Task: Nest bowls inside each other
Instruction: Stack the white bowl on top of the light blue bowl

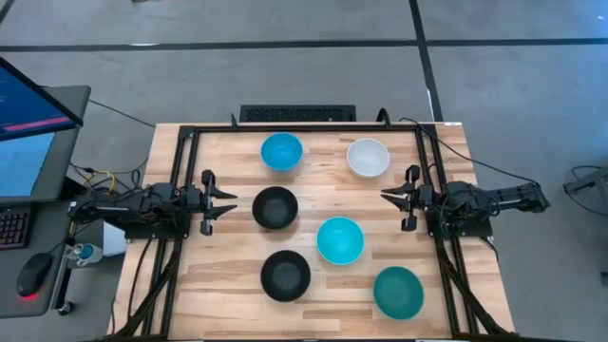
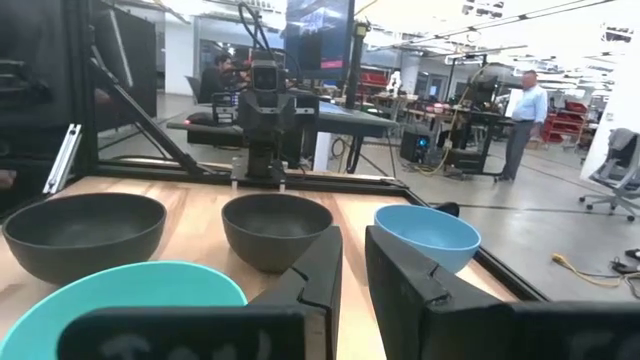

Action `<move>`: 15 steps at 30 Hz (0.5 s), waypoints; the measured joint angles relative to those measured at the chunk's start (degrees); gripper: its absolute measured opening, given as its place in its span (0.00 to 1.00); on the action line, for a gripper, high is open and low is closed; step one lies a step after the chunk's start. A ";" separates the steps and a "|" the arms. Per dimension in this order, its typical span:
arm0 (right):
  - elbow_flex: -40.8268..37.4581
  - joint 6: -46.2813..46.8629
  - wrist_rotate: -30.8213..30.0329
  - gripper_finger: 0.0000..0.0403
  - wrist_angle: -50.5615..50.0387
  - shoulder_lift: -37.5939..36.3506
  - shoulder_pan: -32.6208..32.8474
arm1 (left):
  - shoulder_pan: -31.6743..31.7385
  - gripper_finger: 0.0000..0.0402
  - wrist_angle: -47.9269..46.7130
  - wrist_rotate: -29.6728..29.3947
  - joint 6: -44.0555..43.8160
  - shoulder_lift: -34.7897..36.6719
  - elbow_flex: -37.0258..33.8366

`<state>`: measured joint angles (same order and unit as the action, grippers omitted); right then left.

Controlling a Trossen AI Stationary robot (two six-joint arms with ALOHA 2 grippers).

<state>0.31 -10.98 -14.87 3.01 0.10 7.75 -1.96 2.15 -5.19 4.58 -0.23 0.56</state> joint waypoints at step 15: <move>0.01 23.25 -0.08 0.18 0.22 0.00 0.00 | 0.02 0.29 0.15 1.19 -24.39 0.00 0.00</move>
<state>0.32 12.26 -14.95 3.22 0.10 7.75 -1.93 2.31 -4.00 -19.81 -0.23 0.56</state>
